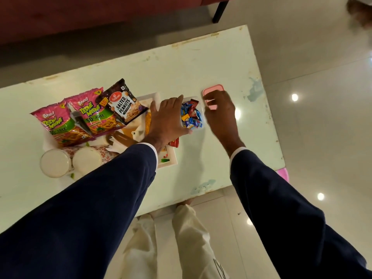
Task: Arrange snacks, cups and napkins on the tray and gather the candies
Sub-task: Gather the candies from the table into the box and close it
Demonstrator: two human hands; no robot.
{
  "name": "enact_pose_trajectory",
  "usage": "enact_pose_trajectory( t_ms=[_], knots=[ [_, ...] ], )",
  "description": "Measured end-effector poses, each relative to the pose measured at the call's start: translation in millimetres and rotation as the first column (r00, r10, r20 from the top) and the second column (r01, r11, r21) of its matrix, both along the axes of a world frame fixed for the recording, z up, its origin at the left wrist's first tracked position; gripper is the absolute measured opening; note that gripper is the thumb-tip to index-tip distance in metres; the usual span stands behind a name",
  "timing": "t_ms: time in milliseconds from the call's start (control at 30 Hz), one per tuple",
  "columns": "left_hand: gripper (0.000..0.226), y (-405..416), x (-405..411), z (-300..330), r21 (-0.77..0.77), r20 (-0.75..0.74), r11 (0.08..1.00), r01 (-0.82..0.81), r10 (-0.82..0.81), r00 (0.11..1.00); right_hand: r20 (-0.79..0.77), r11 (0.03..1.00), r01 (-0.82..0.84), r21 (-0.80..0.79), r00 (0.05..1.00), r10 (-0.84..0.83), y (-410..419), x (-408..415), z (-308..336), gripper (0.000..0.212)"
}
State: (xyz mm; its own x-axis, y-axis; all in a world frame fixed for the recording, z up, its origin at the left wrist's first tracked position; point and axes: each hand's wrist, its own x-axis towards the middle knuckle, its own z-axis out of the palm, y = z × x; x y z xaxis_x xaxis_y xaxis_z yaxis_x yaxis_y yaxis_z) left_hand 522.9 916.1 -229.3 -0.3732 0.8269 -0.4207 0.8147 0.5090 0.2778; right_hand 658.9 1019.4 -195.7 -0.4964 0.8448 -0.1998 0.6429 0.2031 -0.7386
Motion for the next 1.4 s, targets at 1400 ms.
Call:
enact_pose_trajectory(
  t_ms=[1400],
  knots=[
    [0.030,-19.3,8.1,30.0,0.124,0.439,0.842,-0.525,0.428,0.790,0.012,0.894,0.177,-0.412,0.982,-0.189,-1.4,-0.2,-13.0,0.034]
  ],
)
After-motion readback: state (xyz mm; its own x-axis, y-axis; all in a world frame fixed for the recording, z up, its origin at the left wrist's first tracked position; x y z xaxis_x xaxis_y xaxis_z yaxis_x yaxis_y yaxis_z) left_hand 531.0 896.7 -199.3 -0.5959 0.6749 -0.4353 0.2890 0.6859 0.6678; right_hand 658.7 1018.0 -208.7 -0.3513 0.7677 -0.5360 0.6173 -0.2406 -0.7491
